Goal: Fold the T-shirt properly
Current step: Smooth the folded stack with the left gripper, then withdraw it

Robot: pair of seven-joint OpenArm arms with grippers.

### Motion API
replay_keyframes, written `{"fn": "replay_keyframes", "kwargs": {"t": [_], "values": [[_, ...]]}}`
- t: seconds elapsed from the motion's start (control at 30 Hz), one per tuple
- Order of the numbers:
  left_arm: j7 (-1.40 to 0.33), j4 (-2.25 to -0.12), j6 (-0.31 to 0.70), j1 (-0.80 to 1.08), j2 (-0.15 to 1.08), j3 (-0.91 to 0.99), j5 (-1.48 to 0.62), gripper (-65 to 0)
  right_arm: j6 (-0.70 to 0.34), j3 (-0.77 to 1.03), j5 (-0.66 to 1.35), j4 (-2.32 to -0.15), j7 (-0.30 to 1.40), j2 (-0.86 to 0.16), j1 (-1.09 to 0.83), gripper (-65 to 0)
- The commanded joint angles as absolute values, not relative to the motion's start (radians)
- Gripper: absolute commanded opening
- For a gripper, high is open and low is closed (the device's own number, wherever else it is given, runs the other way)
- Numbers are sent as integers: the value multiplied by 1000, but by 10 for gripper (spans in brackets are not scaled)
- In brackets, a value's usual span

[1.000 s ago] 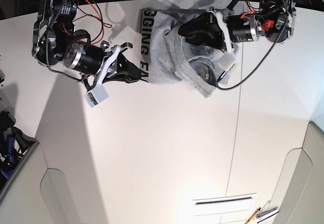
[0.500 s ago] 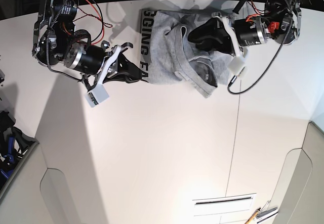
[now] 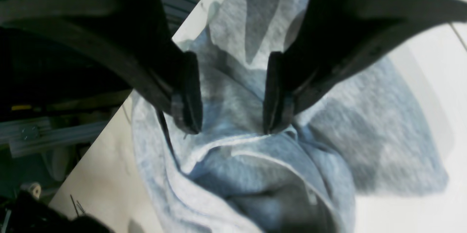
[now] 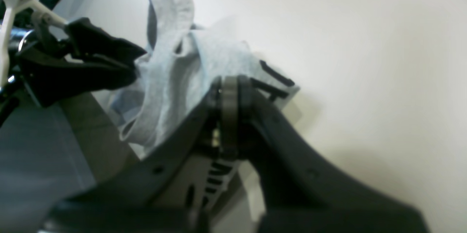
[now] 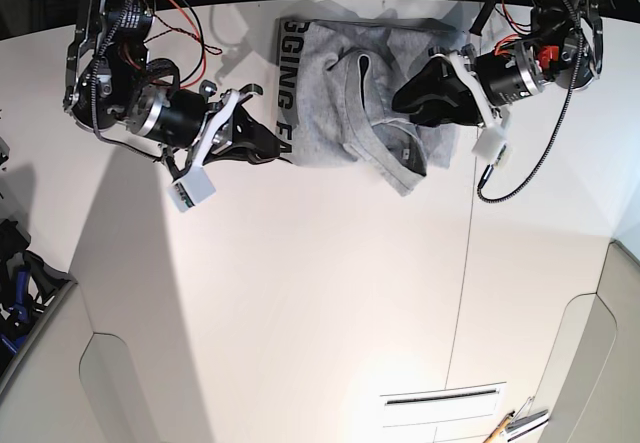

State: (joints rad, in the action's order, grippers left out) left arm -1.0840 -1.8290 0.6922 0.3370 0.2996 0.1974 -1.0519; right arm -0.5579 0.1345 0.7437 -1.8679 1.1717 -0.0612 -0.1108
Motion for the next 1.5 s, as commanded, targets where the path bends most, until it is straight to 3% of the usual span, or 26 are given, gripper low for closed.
{"fn": "replay_keyframes", "kwargs": {"t": [0.0,0.6,0.97,1.03,1.17,1.2,1.47], "values": [[-1065,-1847,698,321,308,200,-1080,-343,-566,135,763,-1885,1152,-64,-100,-650],[-1156,-1847,698,305,308,200,-1192,-343,-566,135,755,-1885,1152,-64,-100,-650],[-1092,-1847,698,305,308,117,-1050,-344,-566,135,755,-1885,1152,-64,-100,-650],[-1092,-1847,698,305,308,97,-1035,-378,-566,135,755,-1885,1152,-64,-100,-650],[-1099,-1847,698,304,309,91,-1028,-622,-566,135,755,-1885,1152,-64,-100,-650],[-1102,-1848,698,303,314,91,-1028,-650,-566,135,755,-1885,1152,-64,-100,-650],[-1216,-1912,698,307,368,101,-1093,-650,-566,135,740,-1885,1152,-64,-100,-650]]}}
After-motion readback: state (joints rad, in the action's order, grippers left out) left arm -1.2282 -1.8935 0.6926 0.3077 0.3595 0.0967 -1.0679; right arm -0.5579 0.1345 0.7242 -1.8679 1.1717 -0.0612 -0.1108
